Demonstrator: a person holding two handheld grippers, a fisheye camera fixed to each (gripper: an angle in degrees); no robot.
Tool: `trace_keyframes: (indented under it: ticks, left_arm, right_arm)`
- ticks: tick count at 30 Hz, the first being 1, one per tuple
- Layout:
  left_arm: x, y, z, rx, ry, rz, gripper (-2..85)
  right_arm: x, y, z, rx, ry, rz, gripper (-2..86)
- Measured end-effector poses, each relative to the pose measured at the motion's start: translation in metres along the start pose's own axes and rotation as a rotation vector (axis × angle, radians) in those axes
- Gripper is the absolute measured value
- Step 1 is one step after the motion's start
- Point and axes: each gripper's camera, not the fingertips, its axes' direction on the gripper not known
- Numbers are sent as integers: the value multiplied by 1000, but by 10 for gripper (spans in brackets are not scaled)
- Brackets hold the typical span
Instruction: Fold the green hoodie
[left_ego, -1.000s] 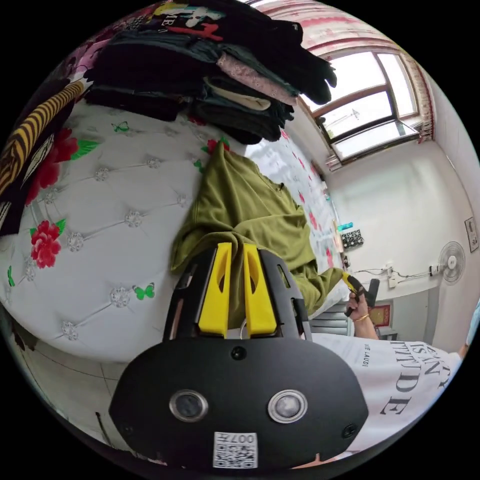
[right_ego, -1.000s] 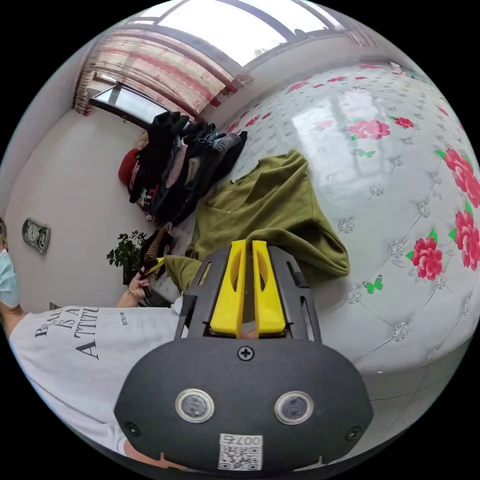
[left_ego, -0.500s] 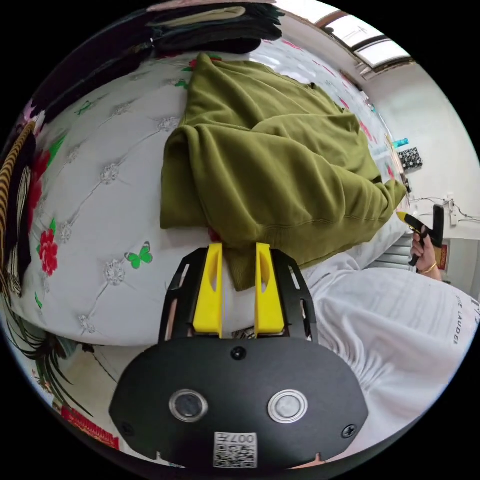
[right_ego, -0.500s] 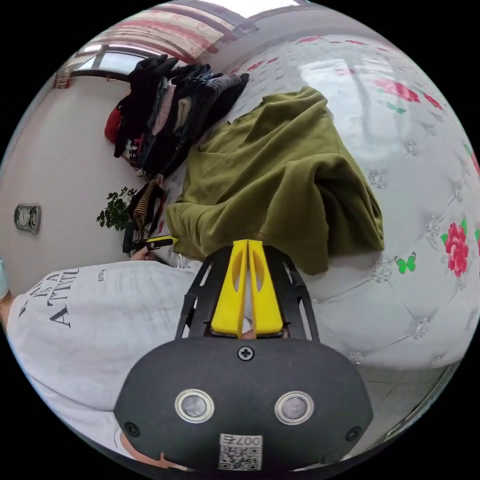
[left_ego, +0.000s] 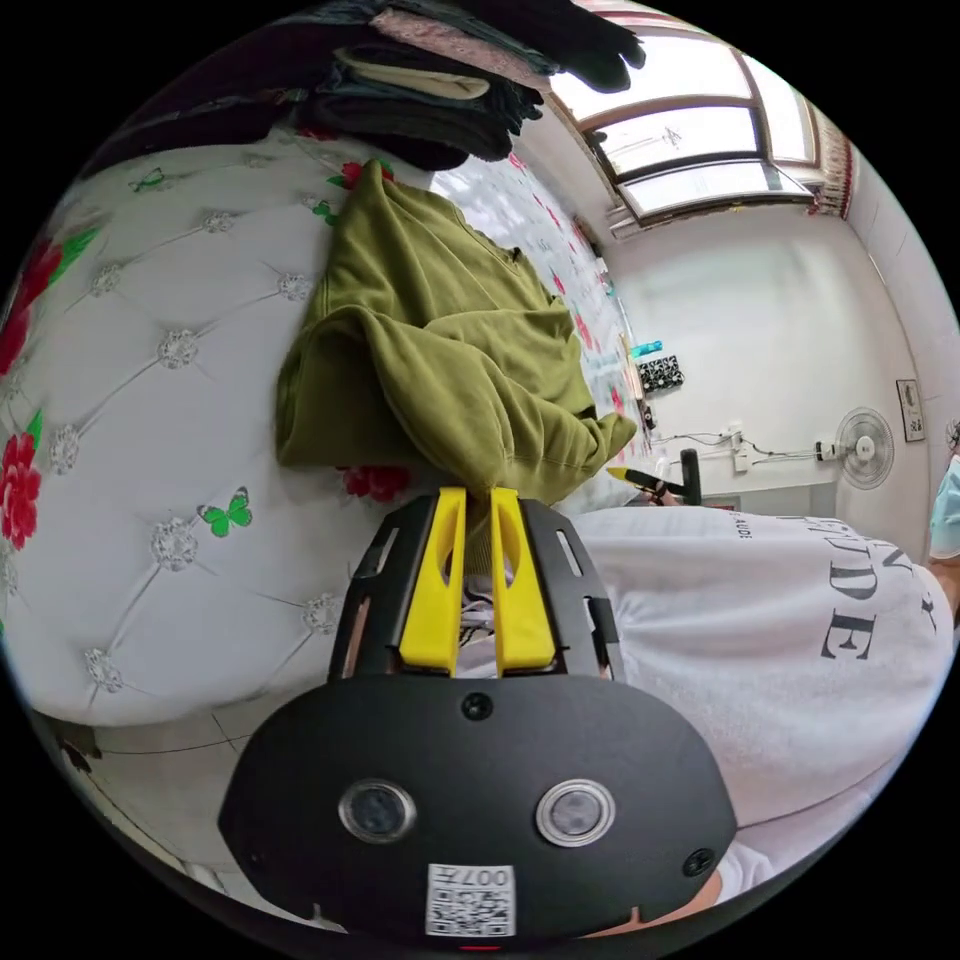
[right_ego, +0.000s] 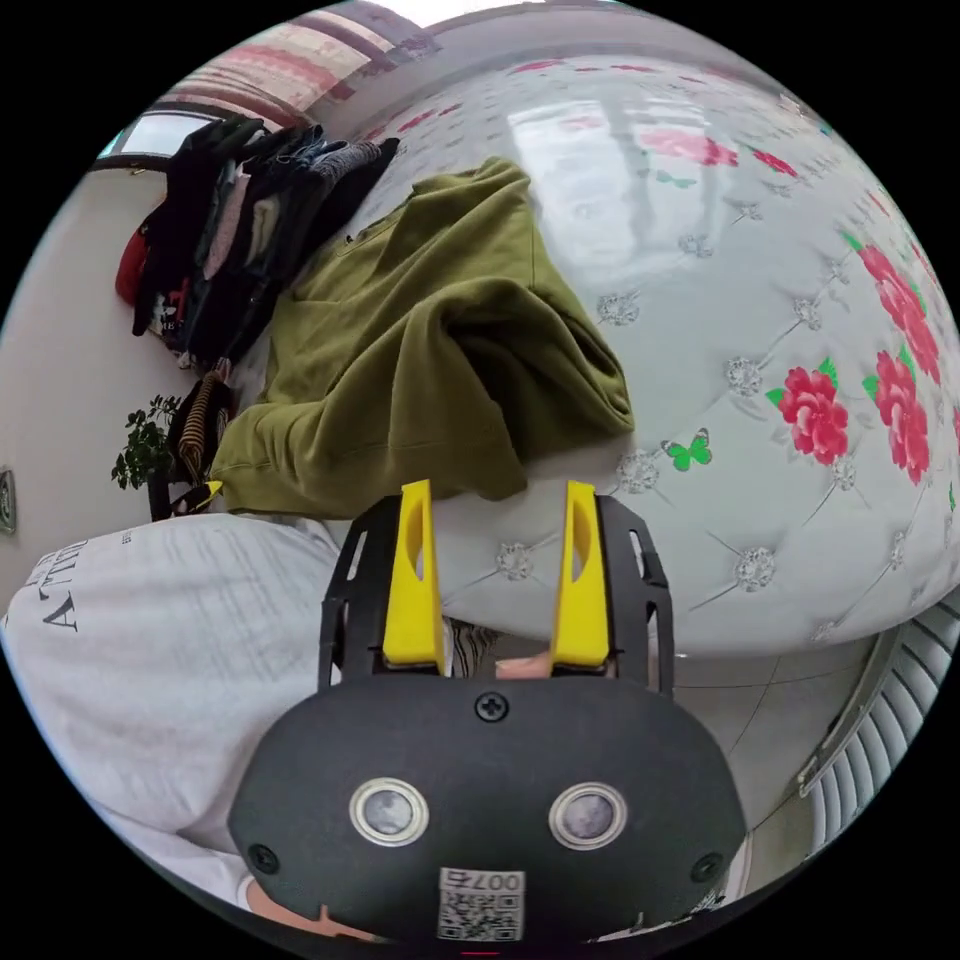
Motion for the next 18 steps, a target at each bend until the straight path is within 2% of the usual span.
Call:
trace_keyframes:
  ticks: [6, 10, 14, 16, 18]
  left_arm:
    - [9, -38, -30, 102, 171, 52, 40]
    - [15, -79, -60, 197, 257, 104, 37]
    - [0, -156, -78, 298, 246, 19, 37]
    - [-10, -188, -76, 372, 239, -50, 40]
    - [-27, -212, -69, 520, 217, -188, 42]
  right_arm:
    - [-15, -21, -5, 29, -75, -124, 22]
    - [-22, -57, -78, 210, -271, -255, 5]
    - [-6, -120, -138, 500, -356, -166, 8]
    - [2, -151, -138, 575, -372, -104, 17]
    - [11, -179, -122, 560, -333, -22, 35]
